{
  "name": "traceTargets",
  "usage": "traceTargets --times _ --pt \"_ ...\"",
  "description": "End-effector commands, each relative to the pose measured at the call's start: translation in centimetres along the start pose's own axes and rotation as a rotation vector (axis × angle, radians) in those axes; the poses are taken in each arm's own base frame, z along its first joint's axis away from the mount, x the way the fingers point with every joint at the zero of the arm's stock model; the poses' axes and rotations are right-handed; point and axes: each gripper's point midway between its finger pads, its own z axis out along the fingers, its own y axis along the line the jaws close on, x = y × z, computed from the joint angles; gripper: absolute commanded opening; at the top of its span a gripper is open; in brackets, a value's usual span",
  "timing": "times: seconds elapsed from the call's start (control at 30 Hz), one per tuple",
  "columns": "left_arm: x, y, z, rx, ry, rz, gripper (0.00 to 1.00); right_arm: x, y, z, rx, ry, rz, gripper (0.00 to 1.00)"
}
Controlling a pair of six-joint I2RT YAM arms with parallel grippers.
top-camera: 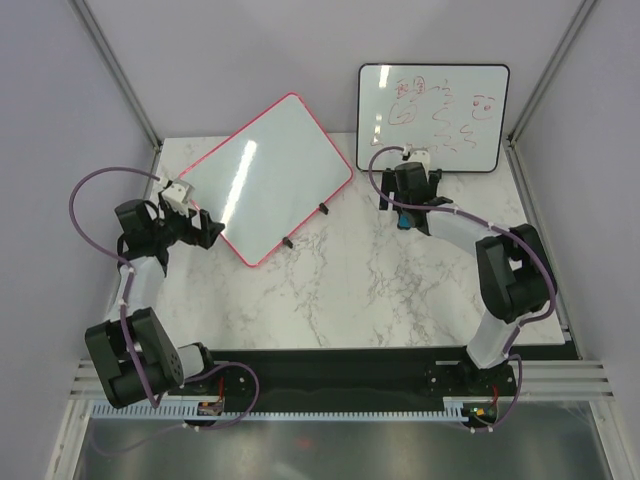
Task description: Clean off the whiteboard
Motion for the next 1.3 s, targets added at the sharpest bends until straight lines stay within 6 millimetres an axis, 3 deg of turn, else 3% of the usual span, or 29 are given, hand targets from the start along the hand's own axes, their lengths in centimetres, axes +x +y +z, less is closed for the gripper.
traceTargets --times 0.0,0.13,0.23,0.33,0.4,0.53,0.7,0.8,0.9,1.0,1.27 --pt "0.2 -1.6 -1.0 0.05 0.041 0.003 0.99 -2.9 -0.1 -1.2 -0.009 -0.088 0.04 0.98" --pt "0.4 -1.3 -2.2 -0.009 0.107 -0.088 0.99 -3.9 -1.1 -2.2 0.027 -0.122 0.052 0.98" --pt "0.4 -0.2 -4.5 -0.097 0.157 -0.26 0.99 -4.5 -2.1 -3.3 0.043 -0.133 0.056 0.98" --pt "-0.1 -1.6 -6.4 -0.067 0.187 -0.324 0.99 -5.7 -3.8 -4.2 0.107 -0.174 0.086 0.98" --pt "0.1 -1.5 -7.3 -0.088 0.219 -0.314 0.99 -5.5 -4.9 -4.7 0.168 -0.161 0.079 0.98" --pt "2.4 1.9 -9.8 -0.329 0.323 -0.354 0.99 -5.5 -9.3 -6.0 0.404 -0.148 0.119 0.98" --pt "5.1 6.2 -12.0 -0.571 0.359 -0.383 0.99 -5.8 -13.8 -8.2 0.474 -0.219 0.341 0.98" --pt "6.3 7.6 -12.7 -0.649 0.365 -0.423 0.99 -4.5 -17.7 -8.7 0.57 -0.192 0.462 0.98" --pt "6.7 7.8 -12.5 -0.65 0.355 -0.452 0.99 -1.8 -20.2 -8.4 0.602 -0.11 0.525 0.98" --pt "6.6 7.5 -12.2 -0.626 0.343 -0.447 0.99 -0.6 -19.4 -7.3 0.512 -0.081 0.565 0.98" --pt "7.1 7.2 -12.0 -0.615 0.34 -0.427 0.99 -0.1 -18.8 -6.4 0.475 -0.059 0.551 0.98"
